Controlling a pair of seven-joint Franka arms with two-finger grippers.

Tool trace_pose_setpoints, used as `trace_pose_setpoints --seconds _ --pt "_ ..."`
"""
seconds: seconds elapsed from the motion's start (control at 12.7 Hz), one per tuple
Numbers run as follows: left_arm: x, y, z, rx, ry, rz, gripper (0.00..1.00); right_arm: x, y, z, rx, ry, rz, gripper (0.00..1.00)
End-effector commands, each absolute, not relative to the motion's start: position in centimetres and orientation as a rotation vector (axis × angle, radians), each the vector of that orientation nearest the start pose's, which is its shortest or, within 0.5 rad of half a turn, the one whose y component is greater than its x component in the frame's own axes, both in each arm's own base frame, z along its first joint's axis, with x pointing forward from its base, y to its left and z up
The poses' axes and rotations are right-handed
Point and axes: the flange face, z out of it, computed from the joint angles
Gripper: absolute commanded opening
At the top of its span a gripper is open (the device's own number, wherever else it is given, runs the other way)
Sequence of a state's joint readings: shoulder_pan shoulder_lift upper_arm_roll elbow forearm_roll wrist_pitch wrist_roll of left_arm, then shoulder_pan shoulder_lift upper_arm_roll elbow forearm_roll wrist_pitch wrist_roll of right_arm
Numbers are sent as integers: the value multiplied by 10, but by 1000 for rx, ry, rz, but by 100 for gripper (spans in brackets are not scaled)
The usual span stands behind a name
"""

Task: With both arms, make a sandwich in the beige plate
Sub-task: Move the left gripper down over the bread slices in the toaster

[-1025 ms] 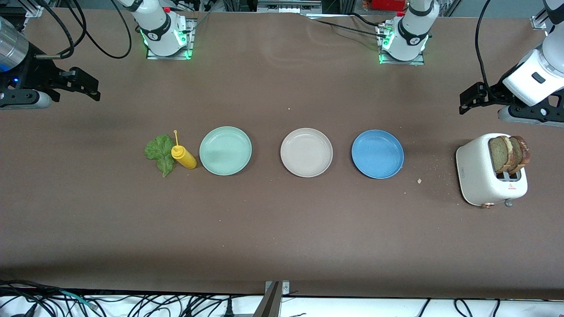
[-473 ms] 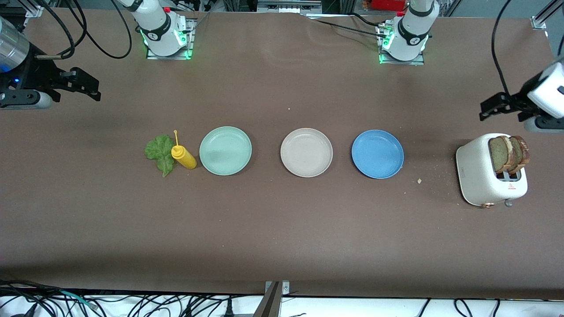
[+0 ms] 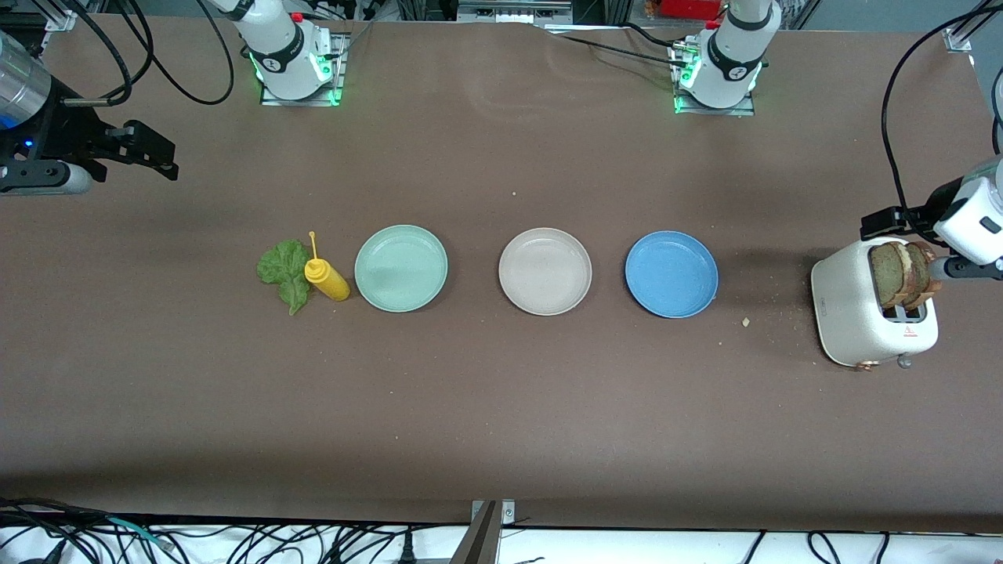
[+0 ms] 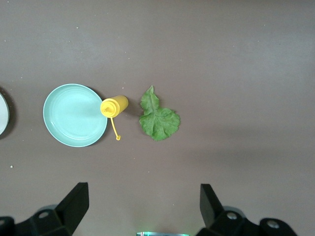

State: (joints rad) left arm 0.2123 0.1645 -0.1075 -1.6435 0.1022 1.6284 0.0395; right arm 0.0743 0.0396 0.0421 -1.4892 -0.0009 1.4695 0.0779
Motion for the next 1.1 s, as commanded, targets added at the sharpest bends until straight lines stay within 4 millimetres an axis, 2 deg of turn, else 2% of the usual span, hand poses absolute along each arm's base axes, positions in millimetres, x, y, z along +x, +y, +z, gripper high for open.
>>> trace_pose_setpoints --seconds 0.0,0.24,0.79,1.03 --pt "594 85 499 -3023 -55 270 100 551 63 639 -3129 -64 76 100" --pt "594 89 473 -3025 -59 321 100 551 64 637 -3128 -62 86 100" --pt "582 106 419 -2984 -34 248 100 551 64 638 -3130 -62 86 100" --pt "582 118 411 -2947 -20 217 100 550 65 638 -3129 -52 91 100"
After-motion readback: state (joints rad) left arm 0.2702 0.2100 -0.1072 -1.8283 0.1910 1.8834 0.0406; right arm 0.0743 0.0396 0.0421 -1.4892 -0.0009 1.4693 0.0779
